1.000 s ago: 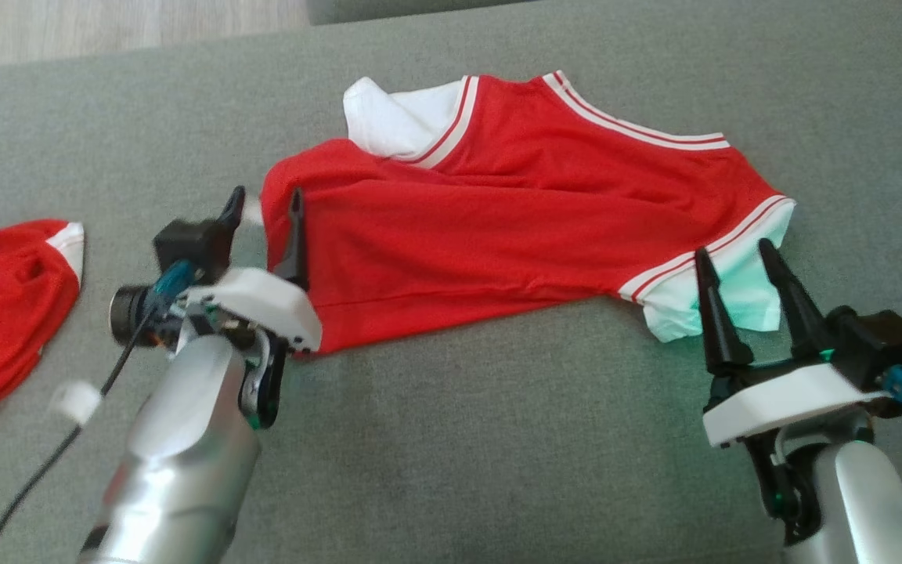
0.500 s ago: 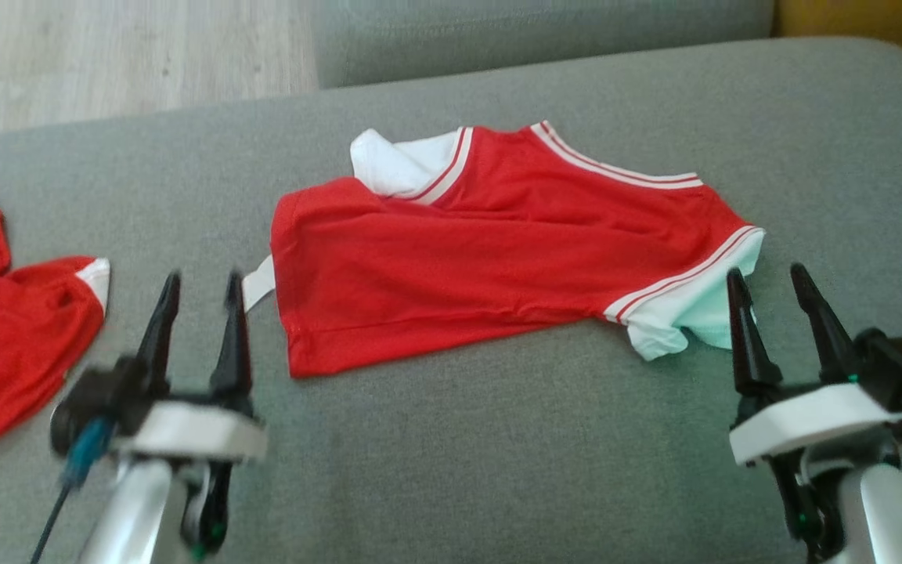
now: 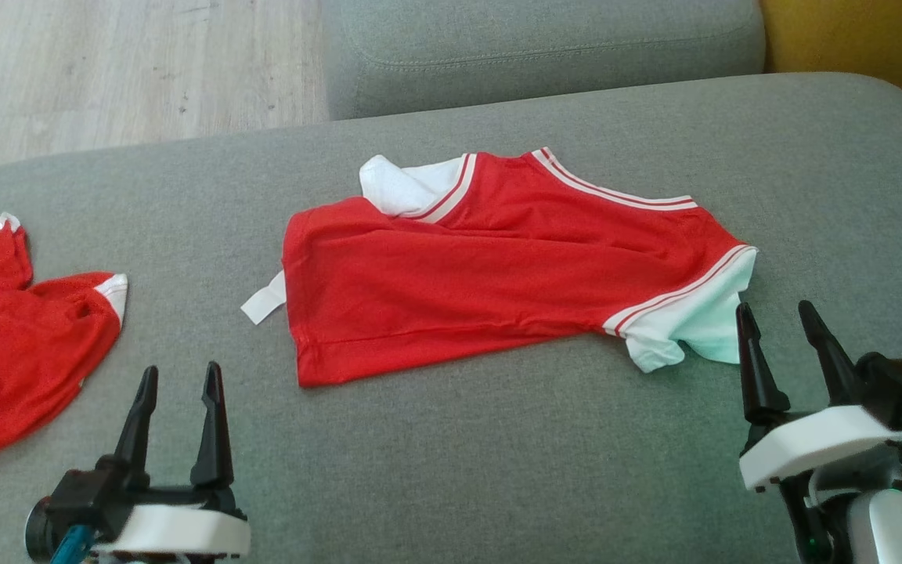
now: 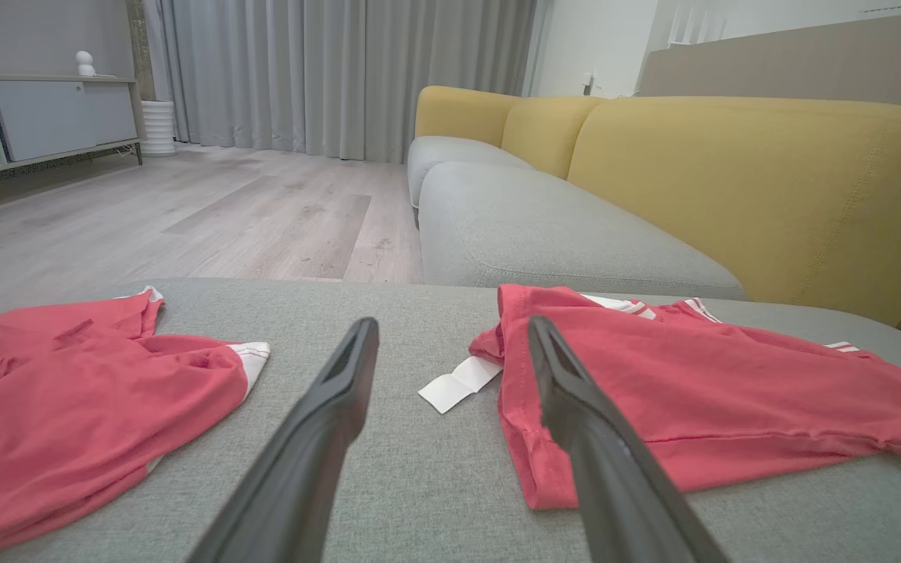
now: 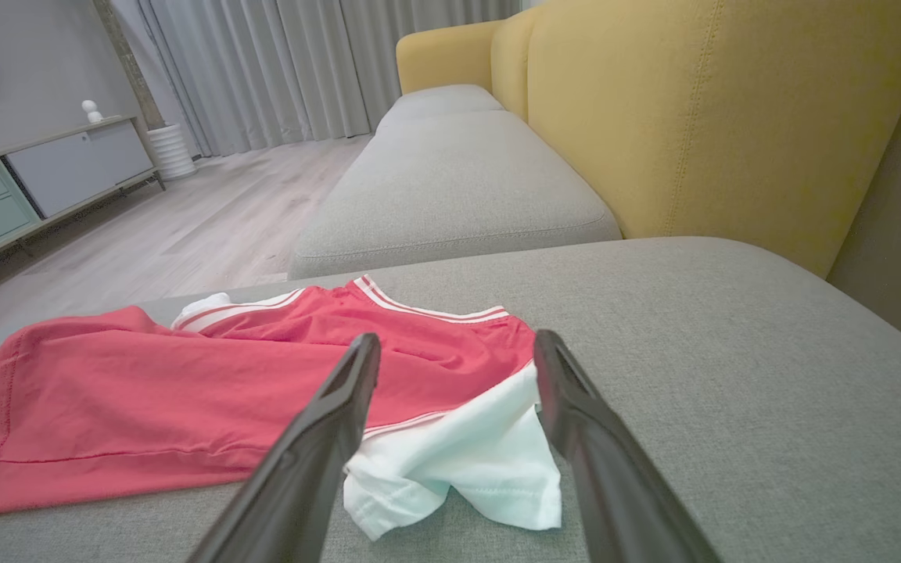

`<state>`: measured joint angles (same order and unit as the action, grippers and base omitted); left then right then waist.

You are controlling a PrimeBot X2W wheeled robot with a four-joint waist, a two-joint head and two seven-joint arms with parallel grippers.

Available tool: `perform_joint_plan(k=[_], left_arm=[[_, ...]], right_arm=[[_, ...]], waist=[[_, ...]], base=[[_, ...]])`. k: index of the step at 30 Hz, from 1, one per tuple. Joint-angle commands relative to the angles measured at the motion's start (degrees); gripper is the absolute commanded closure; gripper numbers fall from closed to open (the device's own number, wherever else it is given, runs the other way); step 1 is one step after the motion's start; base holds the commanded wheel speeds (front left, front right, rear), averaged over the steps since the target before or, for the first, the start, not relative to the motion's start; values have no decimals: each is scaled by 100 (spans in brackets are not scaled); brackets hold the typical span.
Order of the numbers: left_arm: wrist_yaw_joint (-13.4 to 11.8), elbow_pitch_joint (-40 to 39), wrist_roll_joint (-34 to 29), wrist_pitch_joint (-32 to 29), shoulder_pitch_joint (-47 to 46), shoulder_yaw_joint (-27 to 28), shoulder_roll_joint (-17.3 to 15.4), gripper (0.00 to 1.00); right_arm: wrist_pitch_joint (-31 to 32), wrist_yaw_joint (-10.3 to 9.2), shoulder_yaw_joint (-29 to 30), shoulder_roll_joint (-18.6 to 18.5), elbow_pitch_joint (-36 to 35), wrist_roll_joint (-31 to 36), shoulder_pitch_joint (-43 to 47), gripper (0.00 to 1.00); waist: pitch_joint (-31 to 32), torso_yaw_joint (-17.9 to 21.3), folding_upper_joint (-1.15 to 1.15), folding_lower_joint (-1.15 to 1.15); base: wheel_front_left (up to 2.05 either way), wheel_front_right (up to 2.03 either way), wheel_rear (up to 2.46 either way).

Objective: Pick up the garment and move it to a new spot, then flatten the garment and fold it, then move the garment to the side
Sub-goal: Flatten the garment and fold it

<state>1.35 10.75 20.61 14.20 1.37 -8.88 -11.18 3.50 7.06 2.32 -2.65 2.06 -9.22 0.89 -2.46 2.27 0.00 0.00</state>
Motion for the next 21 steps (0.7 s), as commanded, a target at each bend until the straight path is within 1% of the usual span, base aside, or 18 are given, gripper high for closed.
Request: perform_joint_plan(k=[1,8,10,13,18,21], left_arm=[[-53,-213,-25,17,-218,212,-96,0],[-54,-255,-24,-46,-249,111,-71,0],[5,-255,-14,-137,-308,16,-53,0],[171,-151,0,-383,-544,-237,4,0],[371,514,103,-1031,-1235,-663,194,0],[392,1107,157,-1351,-1691,-775,309,0]], right_arm=[[-5,43,-149,-22,-195,37,-132,0],[-19,43,-187,-22,-191,12,-162,0],[-25,43,-205,-22,-198,0,-173,0],[-37,43,-241,-22,-211,-10,-207,0],[-53,43,-315,-22,-226,-14,-328,0],[-67,43,-436,-22,-221,-34,-432,0]], waist=[[-15,6,0,0],[-49,22,0,0],[-83,10,0,0],[-161,-21,0,0],[-386,-47,0,0],[-545,-3,0,0]], base=[[0,0,0],[0,0,0],[0,0,0],[0,0,0],[0,0,0],[0,0,0]])
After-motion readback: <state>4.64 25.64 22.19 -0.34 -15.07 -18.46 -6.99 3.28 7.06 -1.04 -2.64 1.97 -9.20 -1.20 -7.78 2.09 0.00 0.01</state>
